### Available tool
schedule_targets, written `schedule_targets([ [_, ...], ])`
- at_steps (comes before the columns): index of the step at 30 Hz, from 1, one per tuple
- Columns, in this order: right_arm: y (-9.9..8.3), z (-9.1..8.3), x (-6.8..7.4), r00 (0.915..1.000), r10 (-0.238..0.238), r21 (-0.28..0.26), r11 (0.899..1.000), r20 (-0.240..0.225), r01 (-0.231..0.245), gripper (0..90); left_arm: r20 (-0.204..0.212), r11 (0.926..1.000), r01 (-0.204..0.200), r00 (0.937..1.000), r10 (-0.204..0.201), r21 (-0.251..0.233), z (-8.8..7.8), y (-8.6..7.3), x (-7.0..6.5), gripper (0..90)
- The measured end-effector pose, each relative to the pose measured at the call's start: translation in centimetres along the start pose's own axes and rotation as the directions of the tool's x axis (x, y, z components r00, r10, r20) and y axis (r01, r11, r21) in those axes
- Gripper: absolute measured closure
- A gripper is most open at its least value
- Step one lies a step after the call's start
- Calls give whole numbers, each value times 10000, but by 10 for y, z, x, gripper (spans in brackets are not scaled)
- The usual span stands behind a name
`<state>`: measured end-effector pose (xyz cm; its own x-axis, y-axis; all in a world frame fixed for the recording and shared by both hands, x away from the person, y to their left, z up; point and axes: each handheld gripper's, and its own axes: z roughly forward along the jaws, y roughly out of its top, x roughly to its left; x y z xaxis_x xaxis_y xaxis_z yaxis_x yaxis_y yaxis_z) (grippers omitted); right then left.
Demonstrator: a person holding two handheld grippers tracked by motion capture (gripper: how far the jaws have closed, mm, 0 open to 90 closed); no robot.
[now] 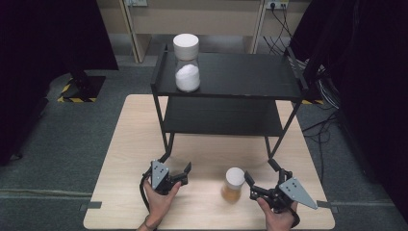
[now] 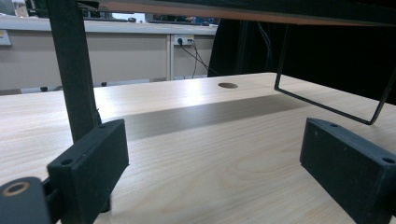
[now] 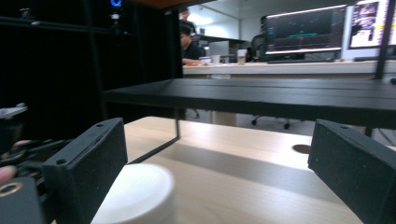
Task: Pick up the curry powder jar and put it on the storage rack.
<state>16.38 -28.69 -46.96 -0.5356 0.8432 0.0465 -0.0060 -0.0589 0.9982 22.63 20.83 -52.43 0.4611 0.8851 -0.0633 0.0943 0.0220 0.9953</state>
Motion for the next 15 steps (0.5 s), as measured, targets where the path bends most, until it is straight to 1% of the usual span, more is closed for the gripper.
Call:
schedule_targets([
  [4, -3, 3, 6, 9992, -139, 209, 9997, -386, 147, 48, -1, 10000, 19, 10000, -19, -3, 0, 0, 0, 70],
  [10, -7, 8, 13, 9963, -310, 410, 9986, -801, 344, 48, 4, 10000, 0, 10000, 0, -1, 0, 0, 0, 70],
  [13, -9, 10, 15, 9959, -261, 526, 9981, -860, 307, 50, 4, 10000, 13, 10000, -13, -4, 0, 0, 0, 70],
  [15, -12, 11, 16, 9961, -273, 582, 9978, -841, 323, 70, 4, 10000, 15, 10000, -15, -3, 0, 0, 0, 70],
])
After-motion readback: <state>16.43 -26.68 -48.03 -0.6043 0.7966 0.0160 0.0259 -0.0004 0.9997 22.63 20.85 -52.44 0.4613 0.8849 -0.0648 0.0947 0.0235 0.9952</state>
